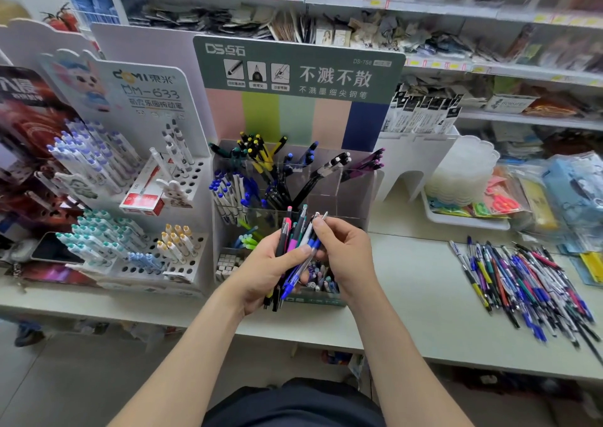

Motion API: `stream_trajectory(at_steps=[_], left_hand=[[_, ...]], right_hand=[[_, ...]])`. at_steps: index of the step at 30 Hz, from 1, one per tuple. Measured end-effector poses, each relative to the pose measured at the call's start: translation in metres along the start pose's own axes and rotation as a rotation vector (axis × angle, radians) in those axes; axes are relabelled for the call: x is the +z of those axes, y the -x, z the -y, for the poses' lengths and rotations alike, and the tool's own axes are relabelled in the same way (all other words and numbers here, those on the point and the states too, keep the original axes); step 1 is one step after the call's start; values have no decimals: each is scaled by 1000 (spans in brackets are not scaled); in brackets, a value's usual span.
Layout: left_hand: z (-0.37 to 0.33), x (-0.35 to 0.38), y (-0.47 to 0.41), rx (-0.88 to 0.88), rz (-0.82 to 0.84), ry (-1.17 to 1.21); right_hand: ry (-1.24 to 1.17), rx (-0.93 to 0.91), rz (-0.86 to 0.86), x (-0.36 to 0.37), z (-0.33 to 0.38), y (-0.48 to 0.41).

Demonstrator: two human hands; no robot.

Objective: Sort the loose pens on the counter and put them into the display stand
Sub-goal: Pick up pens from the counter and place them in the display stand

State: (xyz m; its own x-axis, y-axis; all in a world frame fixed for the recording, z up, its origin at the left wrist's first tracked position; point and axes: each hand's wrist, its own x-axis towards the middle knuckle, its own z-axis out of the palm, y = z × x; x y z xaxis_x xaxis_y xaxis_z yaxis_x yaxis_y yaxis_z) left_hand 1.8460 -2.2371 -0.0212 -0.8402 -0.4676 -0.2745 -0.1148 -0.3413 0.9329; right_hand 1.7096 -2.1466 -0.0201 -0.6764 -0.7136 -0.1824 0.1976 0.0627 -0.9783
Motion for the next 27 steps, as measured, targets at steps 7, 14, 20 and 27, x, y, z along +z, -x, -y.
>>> stream_trajectory(at_steps=[7, 14, 20, 27], left_hand=[[-2, 0, 0, -42, 87, 42], [-2, -2, -3, -70, 66, 16], [1, -3, -8, -42, -35, 42], [-2, -8, -6, 23, -131, -26]], right_hand=[[-87, 13, -172, -5, 2, -10], [76, 15, -15, -16, 14, -12], [-53, 43, -173, -6, 10, -8], [-127, -272, -467, -18, 25, -13]])
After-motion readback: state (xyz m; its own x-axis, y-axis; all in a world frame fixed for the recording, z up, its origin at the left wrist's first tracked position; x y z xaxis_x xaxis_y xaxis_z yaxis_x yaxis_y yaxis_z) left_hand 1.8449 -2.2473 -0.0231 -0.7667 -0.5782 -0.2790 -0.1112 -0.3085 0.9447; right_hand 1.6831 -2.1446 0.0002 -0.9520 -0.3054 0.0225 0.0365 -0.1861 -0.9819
